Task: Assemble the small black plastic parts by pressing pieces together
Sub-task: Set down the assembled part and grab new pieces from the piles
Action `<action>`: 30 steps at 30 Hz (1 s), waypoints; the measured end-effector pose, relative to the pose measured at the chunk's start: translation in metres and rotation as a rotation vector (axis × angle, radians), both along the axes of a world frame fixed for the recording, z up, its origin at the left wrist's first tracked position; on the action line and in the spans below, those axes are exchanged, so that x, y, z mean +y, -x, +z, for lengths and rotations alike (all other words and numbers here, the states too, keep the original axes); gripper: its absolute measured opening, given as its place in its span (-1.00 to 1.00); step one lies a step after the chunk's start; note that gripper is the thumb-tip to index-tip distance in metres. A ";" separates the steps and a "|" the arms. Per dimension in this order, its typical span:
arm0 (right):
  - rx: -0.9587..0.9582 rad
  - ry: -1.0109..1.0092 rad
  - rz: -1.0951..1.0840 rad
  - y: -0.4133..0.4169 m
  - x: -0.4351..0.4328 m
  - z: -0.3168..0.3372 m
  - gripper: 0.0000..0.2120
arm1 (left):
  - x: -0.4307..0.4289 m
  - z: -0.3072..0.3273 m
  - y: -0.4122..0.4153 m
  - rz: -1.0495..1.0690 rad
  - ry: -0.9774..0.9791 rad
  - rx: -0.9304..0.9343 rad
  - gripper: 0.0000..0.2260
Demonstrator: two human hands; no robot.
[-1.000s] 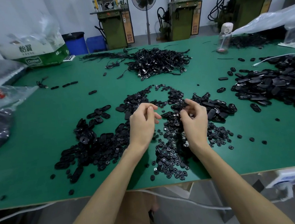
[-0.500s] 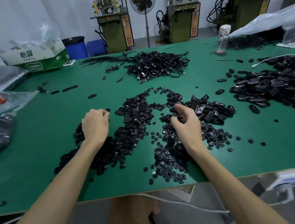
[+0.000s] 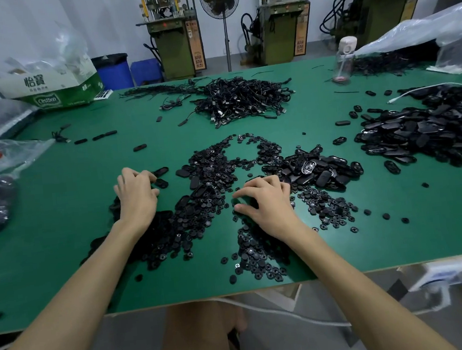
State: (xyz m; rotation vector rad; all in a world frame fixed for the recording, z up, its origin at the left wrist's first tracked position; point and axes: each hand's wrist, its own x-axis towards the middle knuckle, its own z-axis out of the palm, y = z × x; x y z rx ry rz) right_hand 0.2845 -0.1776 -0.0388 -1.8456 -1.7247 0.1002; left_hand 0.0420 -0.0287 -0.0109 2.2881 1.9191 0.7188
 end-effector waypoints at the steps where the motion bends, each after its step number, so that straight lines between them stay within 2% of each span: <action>1: -0.002 0.002 0.005 0.000 0.000 0.000 -0.74 | -0.002 -0.001 0.000 -0.007 -0.025 -0.013 -0.77; 8: 0.036 -0.008 0.018 0.002 0.001 0.000 -0.86 | -0.012 0.000 -0.002 -0.024 -0.102 -0.073 -0.87; 15: 0.111 -0.038 0.048 0.001 0.002 -0.001 -0.91 | -0.052 0.010 -0.033 -0.254 -0.078 -0.463 -0.90; 18: 0.239 -0.050 0.012 0.001 0.002 0.002 -0.87 | -0.075 0.007 -0.056 -0.313 -0.002 -0.601 -0.89; 23: 0.276 -0.070 -0.016 0.001 0.000 0.008 -0.94 | -0.100 -0.006 -0.082 -0.318 0.229 -0.940 -0.86; 25: 0.303 -0.097 -0.018 0.001 -0.002 0.010 -0.97 | -0.104 -0.010 -0.087 -0.304 0.262 -0.998 -0.84; 30: 0.282 -0.095 -0.012 0.002 -0.007 0.014 -0.86 | -0.106 -0.011 -0.089 -0.370 0.371 -1.036 -0.80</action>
